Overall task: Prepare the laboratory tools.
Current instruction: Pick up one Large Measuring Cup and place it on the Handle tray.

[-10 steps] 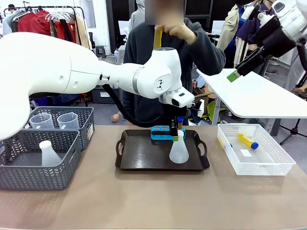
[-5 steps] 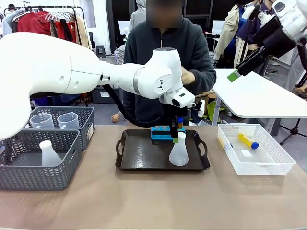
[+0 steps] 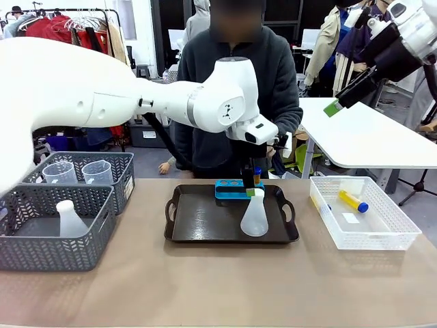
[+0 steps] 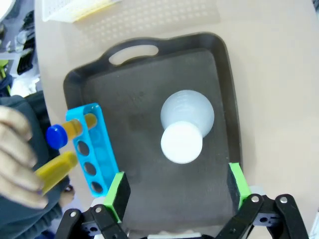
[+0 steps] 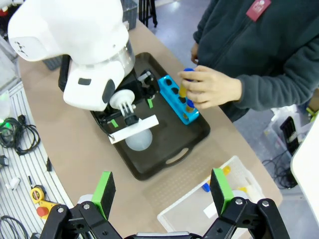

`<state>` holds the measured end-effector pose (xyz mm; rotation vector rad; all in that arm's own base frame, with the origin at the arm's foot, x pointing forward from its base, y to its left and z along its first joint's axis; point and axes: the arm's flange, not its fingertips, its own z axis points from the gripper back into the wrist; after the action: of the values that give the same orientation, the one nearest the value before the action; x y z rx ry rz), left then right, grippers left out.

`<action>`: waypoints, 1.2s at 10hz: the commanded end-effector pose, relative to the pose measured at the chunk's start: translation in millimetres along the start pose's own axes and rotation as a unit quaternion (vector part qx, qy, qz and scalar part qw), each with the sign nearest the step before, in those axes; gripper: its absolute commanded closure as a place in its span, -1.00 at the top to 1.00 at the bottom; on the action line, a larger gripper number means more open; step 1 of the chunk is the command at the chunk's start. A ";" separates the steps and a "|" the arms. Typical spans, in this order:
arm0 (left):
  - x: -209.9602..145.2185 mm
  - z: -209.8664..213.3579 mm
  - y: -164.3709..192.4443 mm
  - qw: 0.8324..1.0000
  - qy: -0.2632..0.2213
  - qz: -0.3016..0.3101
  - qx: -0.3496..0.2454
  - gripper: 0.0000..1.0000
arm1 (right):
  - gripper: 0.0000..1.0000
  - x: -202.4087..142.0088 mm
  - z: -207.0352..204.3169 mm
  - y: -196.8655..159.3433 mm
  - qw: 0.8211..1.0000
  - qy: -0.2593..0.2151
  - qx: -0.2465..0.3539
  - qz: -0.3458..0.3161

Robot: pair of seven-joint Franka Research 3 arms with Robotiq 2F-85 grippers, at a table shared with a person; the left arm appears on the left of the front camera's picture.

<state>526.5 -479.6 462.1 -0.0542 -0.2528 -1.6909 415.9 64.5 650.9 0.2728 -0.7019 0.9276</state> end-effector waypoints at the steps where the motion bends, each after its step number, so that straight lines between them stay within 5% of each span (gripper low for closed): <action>1: -27.4 24.6 -18.4 1.000 -0.008 0.019 0.000 1.00 | 1.00 -0.3 1.4 -0.1 1.000 -0.005 0.006 0.000; 7: -89.3 137.8 -35.4 0.985 -0.030 0.166 0.034 1.00 | 1.00 -0.3 1.4 -0.1 1.000 -0.005 0.006 0.000; 9: -130.9 189.6 -32.9 0.963 -0.008 0.263 0.054 1.00 | 1.00 -0.3 1.4 -0.1 1.000 -0.005 0.006 0.000; 12: -185.4 214.2 -16.9 0.907 0.047 0.415 0.064 1.00 | 1.00 -0.3 1.4 -0.1 1.000 -0.005 0.006 0.000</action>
<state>508.5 -256.9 640.7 -0.0012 -0.2636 -0.9179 415.9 64.2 650.8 0.2725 -0.7015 0.9268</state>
